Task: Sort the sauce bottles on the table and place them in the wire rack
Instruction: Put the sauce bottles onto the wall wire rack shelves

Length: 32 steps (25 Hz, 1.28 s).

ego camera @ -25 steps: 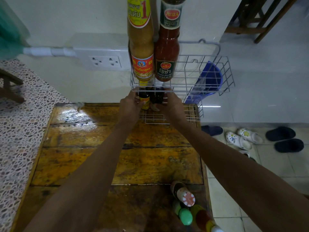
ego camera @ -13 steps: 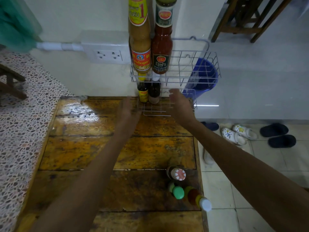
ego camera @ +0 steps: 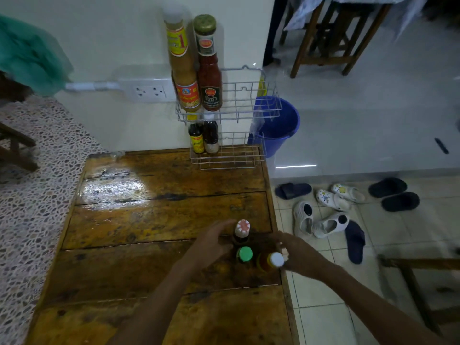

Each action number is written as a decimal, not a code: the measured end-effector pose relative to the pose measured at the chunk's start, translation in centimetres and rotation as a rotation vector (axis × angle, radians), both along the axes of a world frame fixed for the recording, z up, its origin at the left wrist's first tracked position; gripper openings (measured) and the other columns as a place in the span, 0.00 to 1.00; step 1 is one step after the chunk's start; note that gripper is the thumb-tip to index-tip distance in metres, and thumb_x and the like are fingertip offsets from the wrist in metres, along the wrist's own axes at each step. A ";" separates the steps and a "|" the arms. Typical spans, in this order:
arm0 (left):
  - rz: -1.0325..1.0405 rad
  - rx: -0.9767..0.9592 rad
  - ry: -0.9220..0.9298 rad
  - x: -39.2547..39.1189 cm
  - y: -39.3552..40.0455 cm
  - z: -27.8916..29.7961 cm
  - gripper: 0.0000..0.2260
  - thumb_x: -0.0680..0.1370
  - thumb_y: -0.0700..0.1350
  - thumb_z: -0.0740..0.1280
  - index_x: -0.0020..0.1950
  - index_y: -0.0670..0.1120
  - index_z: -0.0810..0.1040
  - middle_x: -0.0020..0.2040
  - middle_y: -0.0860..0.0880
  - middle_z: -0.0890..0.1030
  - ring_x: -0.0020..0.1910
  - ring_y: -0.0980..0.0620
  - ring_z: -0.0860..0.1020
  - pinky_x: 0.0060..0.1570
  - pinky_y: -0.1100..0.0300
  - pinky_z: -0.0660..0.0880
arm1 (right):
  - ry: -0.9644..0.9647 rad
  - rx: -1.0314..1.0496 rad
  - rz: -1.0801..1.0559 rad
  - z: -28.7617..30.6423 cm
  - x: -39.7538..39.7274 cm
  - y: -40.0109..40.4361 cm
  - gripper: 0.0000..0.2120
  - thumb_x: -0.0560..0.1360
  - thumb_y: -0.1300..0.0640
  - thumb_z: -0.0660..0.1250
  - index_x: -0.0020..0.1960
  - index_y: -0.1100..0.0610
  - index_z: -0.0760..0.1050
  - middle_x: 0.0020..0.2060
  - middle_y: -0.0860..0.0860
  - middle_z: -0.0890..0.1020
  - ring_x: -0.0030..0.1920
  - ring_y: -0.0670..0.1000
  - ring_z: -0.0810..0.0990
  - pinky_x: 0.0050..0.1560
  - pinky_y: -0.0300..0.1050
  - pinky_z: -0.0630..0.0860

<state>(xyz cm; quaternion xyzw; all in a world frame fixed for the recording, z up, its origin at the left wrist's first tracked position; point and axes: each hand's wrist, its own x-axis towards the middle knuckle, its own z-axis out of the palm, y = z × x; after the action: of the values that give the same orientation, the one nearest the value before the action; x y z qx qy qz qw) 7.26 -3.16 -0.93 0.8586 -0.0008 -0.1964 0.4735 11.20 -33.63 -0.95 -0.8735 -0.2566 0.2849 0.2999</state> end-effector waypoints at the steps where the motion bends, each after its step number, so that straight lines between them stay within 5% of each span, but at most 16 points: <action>1: -0.006 -0.010 -0.011 0.3 -0.4 0.4 0.28 0.79 0.42 0.74 0.76 0.54 0.71 0.74 0.54 0.73 0.73 0.54 0.72 0.72 0.53 0.72 | 0.020 0.014 -0.013 -0.2 -1.1 -0.4 0.32 0.70 0.53 0.78 0.71 0.51 0.70 0.62 0.51 0.79 0.60 0.50 0.78 0.59 0.53 0.77; 8: -0.038 -0.045 0.027 1.0 -1.6 1.3 0.26 0.78 0.44 0.75 0.76 0.51 0.74 0.72 0.54 0.77 0.71 0.55 0.74 0.72 0.58 0.71 | -0.024 0.267 -0.217 -0.7 -5.7 0.4 0.28 0.71 0.46 0.75 0.69 0.46 0.72 0.58 0.47 0.81 0.57 0.45 0.80 0.55 0.50 0.80; 14: -0.027 -0.056 0.027 0.8 -1.4 1.3 0.23 0.79 0.45 0.74 0.74 0.54 0.76 0.70 0.57 0.79 0.70 0.58 0.76 0.69 0.63 0.71 | -0.024 0.278 -0.283 -0.9 -5.3 1.2 0.26 0.72 0.53 0.77 0.68 0.48 0.74 0.59 0.44 0.81 0.59 0.43 0.80 0.57 0.49 0.81; 17: 0.089 -0.094 -0.030 2.4 -0.9 2.4 0.20 0.78 0.46 0.75 0.67 0.60 0.76 0.63 0.60 0.82 0.65 0.56 0.79 0.62 0.66 0.75 | -0.036 0.249 -0.338 0.2 -2.1 2.5 0.23 0.72 0.50 0.76 0.66 0.48 0.75 0.57 0.45 0.82 0.58 0.44 0.80 0.57 0.52 0.81; 20: 0.215 -0.074 -0.146 6.2 0.0 3.9 0.22 0.77 0.46 0.76 0.71 0.51 0.77 0.64 0.55 0.82 0.63 0.54 0.80 0.62 0.60 0.76 | -0.112 0.255 -0.337 2.3 2.7 4.7 0.24 0.72 0.44 0.73 0.66 0.47 0.73 0.58 0.45 0.81 0.57 0.44 0.80 0.58 0.49 0.80; 23: 0.318 -0.022 -0.301 10.5 1.1 5.0 0.22 0.76 0.45 0.77 0.69 0.47 0.79 0.59 0.56 0.81 0.59 0.59 0.79 0.54 0.75 0.72 | -0.221 0.292 -0.323 4.0 8.4 7.6 0.24 0.73 0.40 0.70 0.66 0.47 0.73 0.59 0.43 0.81 0.57 0.42 0.80 0.58 0.44 0.80; 26: 0.402 -0.027 -0.411 13.8 1.8 5.2 0.22 0.77 0.45 0.76 0.70 0.47 0.78 0.60 0.56 0.82 0.58 0.63 0.78 0.53 0.80 0.70 | -0.335 0.277 -0.365 4.7 14.0 10.4 0.19 0.75 0.48 0.73 0.63 0.49 0.74 0.56 0.45 0.82 0.55 0.45 0.81 0.56 0.46 0.80; 29: 0.435 -0.013 -0.452 16.8 1.9 4.6 0.23 0.78 0.45 0.76 0.72 0.48 0.76 0.66 0.50 0.83 0.63 0.56 0.79 0.56 0.76 0.73 | -0.401 0.264 -0.410 4.6 18.3 12.5 0.20 0.75 0.51 0.74 0.65 0.50 0.73 0.57 0.48 0.82 0.57 0.46 0.81 0.57 0.46 0.80; 32: 0.421 -0.036 -0.405 19.4 1.6 3.7 0.25 0.79 0.44 0.74 0.75 0.51 0.73 0.69 0.48 0.81 0.67 0.50 0.79 0.64 0.57 0.79 | -0.411 0.256 -0.434 3.5 20.9 13.8 0.23 0.76 0.56 0.74 0.68 0.54 0.72 0.61 0.52 0.81 0.59 0.51 0.80 0.59 0.49 0.79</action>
<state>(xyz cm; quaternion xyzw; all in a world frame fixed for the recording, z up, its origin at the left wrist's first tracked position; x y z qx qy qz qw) 26.69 -1.56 2.81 0.8530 0.0794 0.0816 0.5093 32.09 -19.78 2.52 -0.9023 -0.1532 -0.0028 0.4029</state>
